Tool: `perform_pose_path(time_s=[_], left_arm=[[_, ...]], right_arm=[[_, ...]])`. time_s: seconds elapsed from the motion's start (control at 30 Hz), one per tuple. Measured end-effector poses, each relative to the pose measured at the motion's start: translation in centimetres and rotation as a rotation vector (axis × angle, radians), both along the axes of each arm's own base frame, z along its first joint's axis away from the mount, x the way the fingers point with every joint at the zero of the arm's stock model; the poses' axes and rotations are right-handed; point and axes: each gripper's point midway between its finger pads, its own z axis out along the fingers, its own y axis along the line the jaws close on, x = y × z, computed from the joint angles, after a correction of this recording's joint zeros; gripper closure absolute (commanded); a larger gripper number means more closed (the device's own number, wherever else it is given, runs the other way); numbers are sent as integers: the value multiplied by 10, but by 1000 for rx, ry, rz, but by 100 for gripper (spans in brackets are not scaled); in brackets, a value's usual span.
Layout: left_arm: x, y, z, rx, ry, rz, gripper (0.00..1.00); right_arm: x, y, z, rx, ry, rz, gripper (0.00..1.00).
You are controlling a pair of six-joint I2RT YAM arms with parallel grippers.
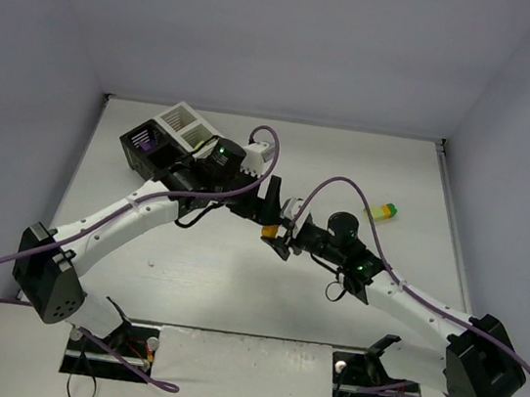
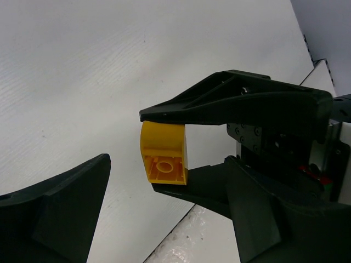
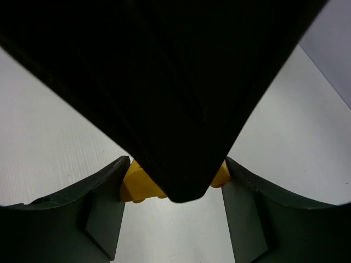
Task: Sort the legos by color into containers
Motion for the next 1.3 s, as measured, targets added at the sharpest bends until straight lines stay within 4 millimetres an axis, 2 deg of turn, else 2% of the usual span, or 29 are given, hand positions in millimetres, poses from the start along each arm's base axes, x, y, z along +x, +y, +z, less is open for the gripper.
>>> perform_pose_path(time_s=[0.13, 0.33, 0.47, 0.63, 0.77, 0.83, 0.87, 0.9, 0.93, 1.0, 1.03, 1.1, 1.3], left_arm=[[0, -3, -12, 32, 16, -3, 23], [-1, -4, -14, 38, 18, -4, 23], [-1, -6, -17, 37, 28, -12, 30], [-1, -11, -27, 46, 50, -22, 53], [-3, -17, -25, 28, 55, -35, 82], [-2, -17, -24, 25, 50, -30, 87], [-2, -18, -23, 22, 52, -32, 88], [-2, -18, -23, 22, 52, -31, 89], [-1, -17, -23, 24, 48, -27, 89], [2, -16, -22, 33, 35, -20, 89], [4, -15, -22, 42, 23, -13, 89], [12, -9, -22, 71, -11, 14, 89], [47, 20, -14, 169, -133, 129, 89]], right_arm=[[-1, 0, 1, 2, -3, 0, 93], [-1, -1, 5, 10, -12, 1, 93], [-2, -1, 7, 14, -16, 4, 93], [-3, 0, 7, 15, -15, 9, 92], [-3, -1, 7, 14, -15, 7, 90], [-2, -1, 8, 16, -18, 3, 82], [-1, -1, 8, 17, -20, 1, 65], [-1, -1, 8, 18, -21, 1, 54], [-1, -1, 8, 18, -21, -1, 37], [-1, -1, 8, 22, -14, -5, 22], [0, -1, 7, 22, -7, -9, 10], [1, -1, 2, 15, 15, -22, 0], [12, -11, -14, -8, 81, -107, 0]])
